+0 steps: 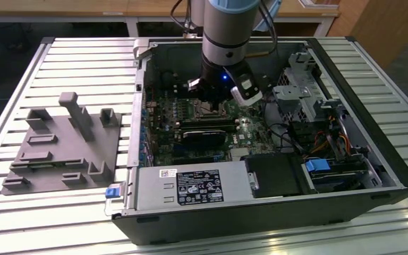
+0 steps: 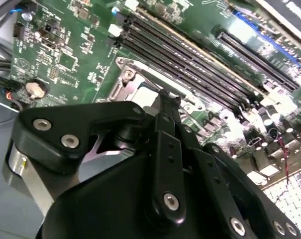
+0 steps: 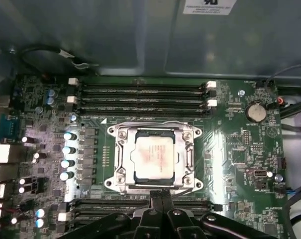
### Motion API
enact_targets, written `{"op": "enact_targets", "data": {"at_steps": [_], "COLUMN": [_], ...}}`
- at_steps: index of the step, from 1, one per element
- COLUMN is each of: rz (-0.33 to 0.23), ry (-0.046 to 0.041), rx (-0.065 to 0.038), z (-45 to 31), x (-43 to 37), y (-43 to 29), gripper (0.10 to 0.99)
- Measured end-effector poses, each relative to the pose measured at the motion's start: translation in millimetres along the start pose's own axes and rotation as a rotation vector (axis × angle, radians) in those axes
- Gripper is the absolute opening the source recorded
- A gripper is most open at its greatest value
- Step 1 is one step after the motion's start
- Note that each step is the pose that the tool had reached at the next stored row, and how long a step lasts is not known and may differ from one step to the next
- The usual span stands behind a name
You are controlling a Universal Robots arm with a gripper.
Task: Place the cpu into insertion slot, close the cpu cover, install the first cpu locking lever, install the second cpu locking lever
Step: 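Install the second cpu locking lever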
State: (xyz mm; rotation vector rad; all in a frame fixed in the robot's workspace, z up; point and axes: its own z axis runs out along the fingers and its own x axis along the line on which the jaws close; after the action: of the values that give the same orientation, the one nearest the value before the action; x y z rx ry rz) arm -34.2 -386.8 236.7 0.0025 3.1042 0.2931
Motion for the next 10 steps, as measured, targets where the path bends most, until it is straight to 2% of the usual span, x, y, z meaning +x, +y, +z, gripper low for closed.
{"op": "enact_targets", "data": {"at_steps": [3,6,8,10], "rz": [0.0,0.0,0.0,0.0], "ry": [-0.0002,-0.0013,-0.0019,-0.0018], "rx": [-0.001,-0.003,-0.004,-0.004], "z": [-0.7,-0.6,1.6,4.9], "x": [5.2,17.7,23.4,24.8], "y": [-4.3,-6.7,-7.2,-7.9], "gripper": [0.106,0.106,0.106,0.106]}}
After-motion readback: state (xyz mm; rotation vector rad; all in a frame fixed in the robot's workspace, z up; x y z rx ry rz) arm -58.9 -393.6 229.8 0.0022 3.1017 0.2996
